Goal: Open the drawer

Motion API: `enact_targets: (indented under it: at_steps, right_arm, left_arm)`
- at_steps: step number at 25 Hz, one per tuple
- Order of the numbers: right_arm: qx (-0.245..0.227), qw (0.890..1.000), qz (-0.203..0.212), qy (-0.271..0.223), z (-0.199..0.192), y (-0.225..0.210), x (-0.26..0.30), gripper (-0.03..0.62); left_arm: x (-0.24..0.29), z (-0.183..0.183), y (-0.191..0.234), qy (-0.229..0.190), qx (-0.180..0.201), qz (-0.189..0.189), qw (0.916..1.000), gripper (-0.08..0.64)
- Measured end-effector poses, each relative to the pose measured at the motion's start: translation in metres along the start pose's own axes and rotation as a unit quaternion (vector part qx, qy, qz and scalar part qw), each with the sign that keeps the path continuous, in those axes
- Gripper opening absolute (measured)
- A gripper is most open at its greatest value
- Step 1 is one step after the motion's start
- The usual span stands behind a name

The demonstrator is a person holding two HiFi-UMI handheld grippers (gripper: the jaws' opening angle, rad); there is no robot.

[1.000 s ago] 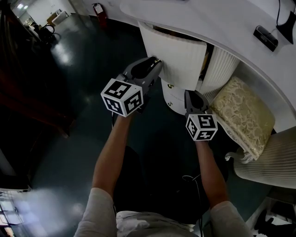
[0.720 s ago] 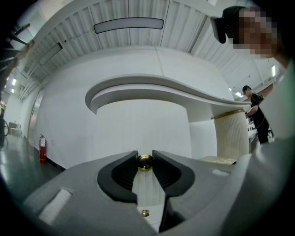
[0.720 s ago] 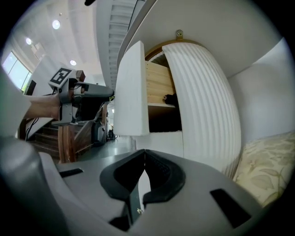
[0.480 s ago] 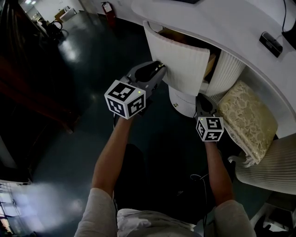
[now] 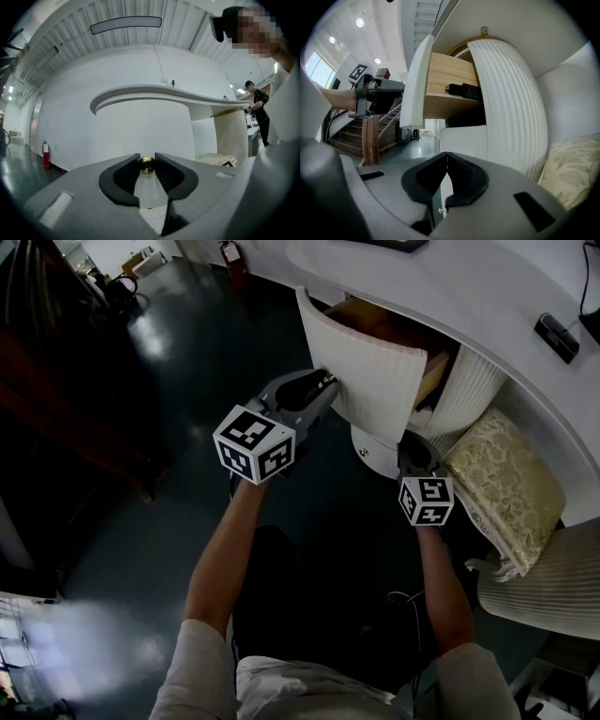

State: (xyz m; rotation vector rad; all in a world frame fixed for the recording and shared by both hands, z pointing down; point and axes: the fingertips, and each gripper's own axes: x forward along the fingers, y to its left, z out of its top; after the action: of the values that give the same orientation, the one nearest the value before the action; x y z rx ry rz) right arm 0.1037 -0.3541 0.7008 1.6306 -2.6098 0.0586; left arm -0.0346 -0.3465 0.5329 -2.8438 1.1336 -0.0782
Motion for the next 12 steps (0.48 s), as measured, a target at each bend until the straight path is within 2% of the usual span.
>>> enact_targets:
  at_steps: [12]
  right_arm:
    - [0.009,1.000,-0.005,-0.004,0.002,0.002,0.001,0.015]
  left_arm:
    - [-0.020,-0.002,-0.001,0.003,-0.004,-0.008,1.0000,0.103]
